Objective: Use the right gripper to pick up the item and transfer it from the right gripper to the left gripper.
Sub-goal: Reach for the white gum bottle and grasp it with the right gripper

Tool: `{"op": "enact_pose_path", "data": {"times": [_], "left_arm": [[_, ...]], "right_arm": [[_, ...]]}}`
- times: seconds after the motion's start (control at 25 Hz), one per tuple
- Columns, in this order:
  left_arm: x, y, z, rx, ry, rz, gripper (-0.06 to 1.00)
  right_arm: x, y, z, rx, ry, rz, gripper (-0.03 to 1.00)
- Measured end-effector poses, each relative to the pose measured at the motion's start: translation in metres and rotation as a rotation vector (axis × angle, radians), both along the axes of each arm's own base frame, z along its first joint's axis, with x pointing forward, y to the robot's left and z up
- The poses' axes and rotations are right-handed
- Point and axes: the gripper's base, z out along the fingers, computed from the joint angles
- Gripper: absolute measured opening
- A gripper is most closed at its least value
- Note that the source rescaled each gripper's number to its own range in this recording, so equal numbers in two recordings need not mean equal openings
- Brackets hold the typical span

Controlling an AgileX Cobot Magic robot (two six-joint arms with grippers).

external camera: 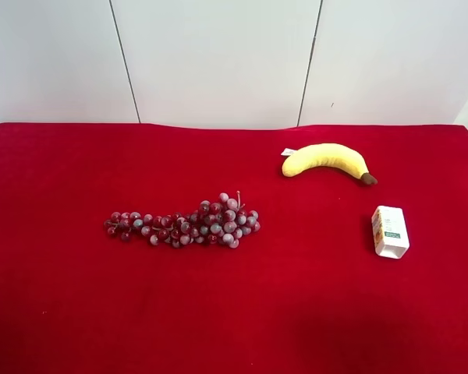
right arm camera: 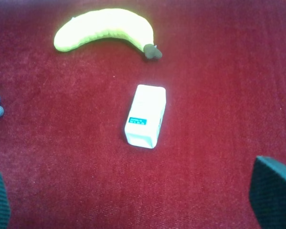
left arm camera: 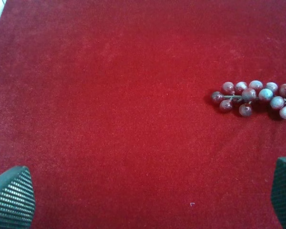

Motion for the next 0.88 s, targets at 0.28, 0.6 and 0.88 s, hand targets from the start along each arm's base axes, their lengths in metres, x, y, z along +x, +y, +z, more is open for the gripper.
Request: {"op": "enact_pose_path", "data": {"times": [0.28,0.6,0.88], "left_arm": [[0.0,0.0,0.0,0.0,0.0,0.0,1.0],[0.0,0.0,0.0,0.0,0.0,0.0,1.0],[0.0,0.0,0.0,0.0,0.0,0.0,1.0]], "right_arm": [[0.0,0.0,0.0,0.0,0.0,0.0,1.0],[0.0,0.0,0.0,0.0,0.0,0.0,1.0],[0.0,0.0,0.0,0.0,0.0,0.0,1.0]]}}
